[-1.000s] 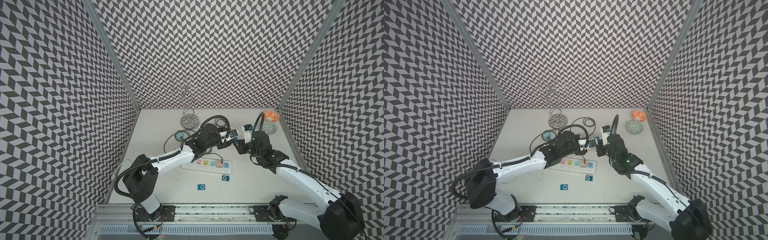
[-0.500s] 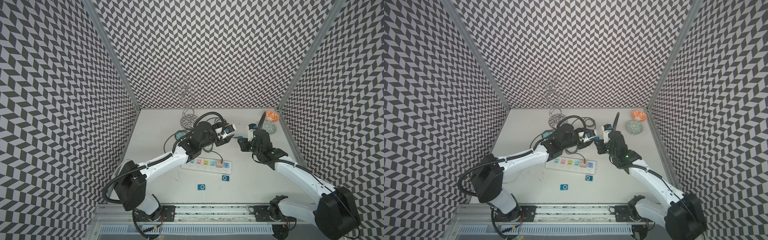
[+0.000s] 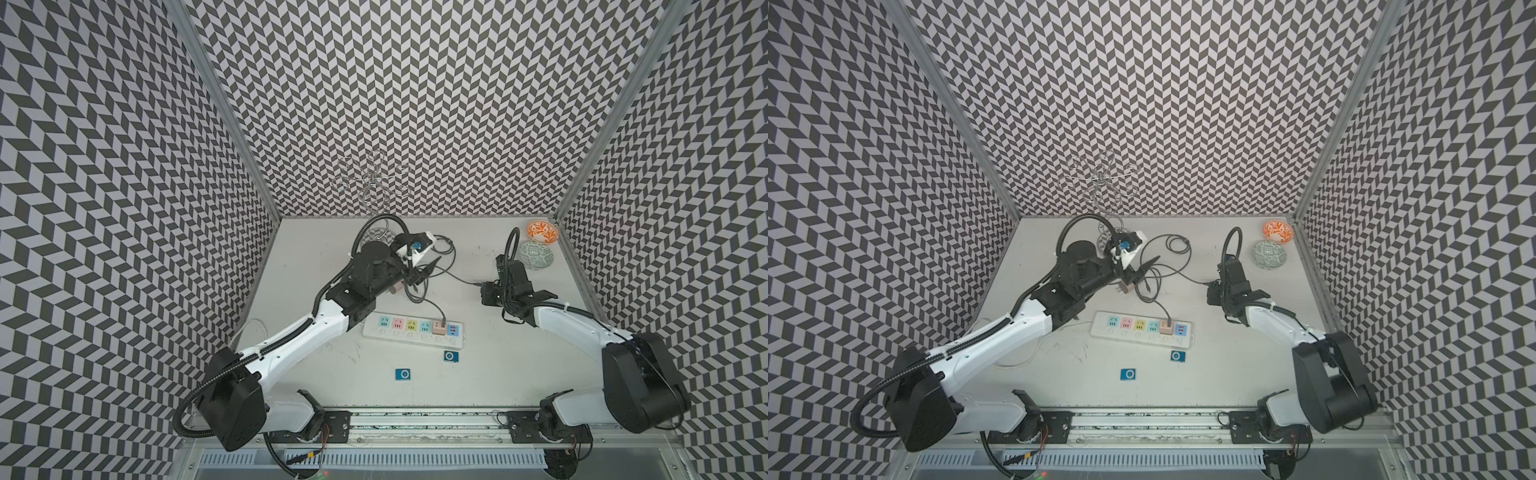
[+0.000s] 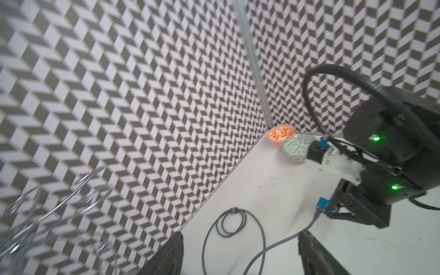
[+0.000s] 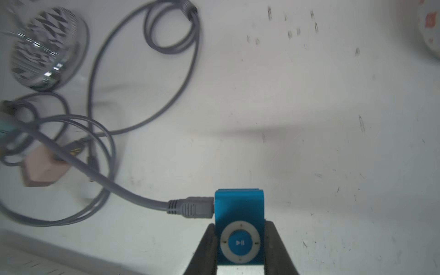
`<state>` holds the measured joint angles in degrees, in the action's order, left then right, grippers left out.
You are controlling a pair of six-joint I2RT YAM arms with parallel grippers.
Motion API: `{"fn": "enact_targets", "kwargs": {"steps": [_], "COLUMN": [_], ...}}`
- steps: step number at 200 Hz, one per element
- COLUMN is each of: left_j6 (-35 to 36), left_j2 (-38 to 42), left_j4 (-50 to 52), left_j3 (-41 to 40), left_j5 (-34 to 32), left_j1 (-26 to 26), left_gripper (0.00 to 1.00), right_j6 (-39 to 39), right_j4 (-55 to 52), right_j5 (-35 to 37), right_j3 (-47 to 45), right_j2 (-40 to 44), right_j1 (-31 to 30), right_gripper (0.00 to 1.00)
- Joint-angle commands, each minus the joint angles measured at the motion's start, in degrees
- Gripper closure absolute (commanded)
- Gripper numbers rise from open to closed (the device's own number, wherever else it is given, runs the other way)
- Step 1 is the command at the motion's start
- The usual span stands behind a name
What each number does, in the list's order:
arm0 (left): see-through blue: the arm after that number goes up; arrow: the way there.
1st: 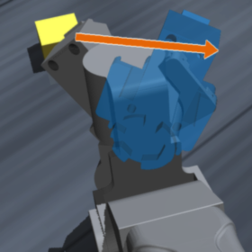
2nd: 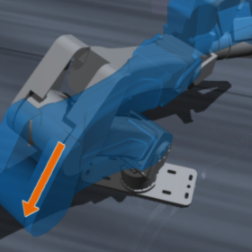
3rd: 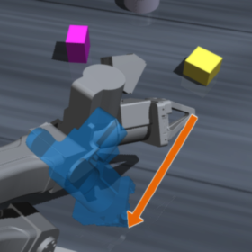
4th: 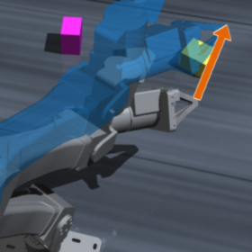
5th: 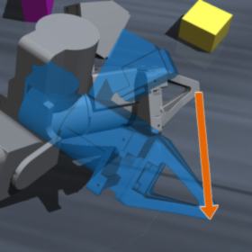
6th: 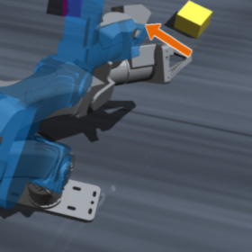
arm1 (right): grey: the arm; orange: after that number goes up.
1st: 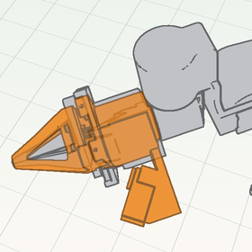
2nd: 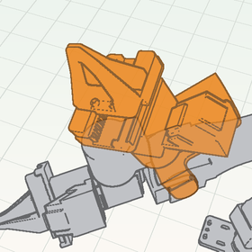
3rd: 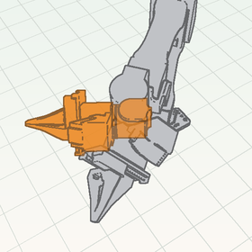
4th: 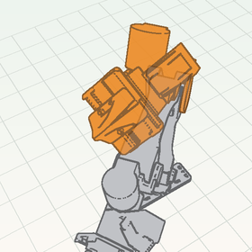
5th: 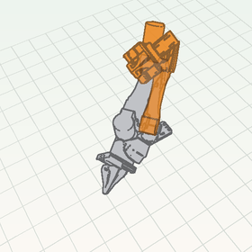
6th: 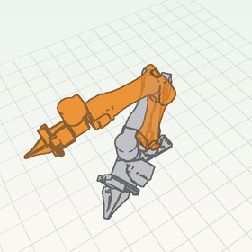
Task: Charge mp3
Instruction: Insert the charging cable into the MP3 player, then place the MP3 player at the center of the board.
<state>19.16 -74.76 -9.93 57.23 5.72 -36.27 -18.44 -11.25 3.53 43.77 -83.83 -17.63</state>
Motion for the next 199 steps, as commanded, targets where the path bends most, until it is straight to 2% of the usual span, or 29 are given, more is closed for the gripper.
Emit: {"fn": "enact_targets", "kwargs": {"steps": [1, 33, 51, 82, 103, 123, 164, 199], "left_j6": [-9.7, -13.3, -15.0, -10.0, -4.7, -0.2, 7.7, 9.9], "left_j2": [2.3, 2.9, 0.2, -8.0, -14.1, -18.4, -25.2, -32.6], "left_j4": [5.4, 8.4, 10.2, 11.4, 12.2, 14.3, 13.6, 14.9], "left_j3": [-3.8, -7.5, -7.6, -5.2, -2.8, 0.1, 3.0, 8.4], "left_j5": [-2.1, -2.6, 1.8, 7.1, 10.4, 12.3, 15.9, 17.5], "left_j1": [5.8, 12.9, 17.7, 18.9, 19.0, 18.9, 18.9, 18.5], "left_gripper": [0.24, 0.24, 0.25, 0.27, 0.29, 0.31, 0.32, 0.34], "right_j6": [-0.3, 0.1, 0.1, 0.2, 0.7, 0.6, 2.2, 2.9], "right_j4": [3.6, 4.3, 3.9, 4.9, 5.3, 5.6, 3.8, 2.6], "right_j5": [2.3, 1.3, 2.7, 2.6, 1.5, 0.2, 1.3, 2.9], "right_j3": [0.5, 1.5, 2.2, 2.1, 2.7, 2.6, 4.1, 7.0], "right_j2": [-3.7, -7.4, -9.4, -10.2, -9.3, -7.0, -0.5, 2.5], "right_j1": [1.0, 1.7, 1.6, 1.9, 2.1, 2.1, 2.1, 2.1], "right_gripper": [0.87, 0.85, 0.81, 0.50, 0.37, 0.32, 0.29, 0.27]}}
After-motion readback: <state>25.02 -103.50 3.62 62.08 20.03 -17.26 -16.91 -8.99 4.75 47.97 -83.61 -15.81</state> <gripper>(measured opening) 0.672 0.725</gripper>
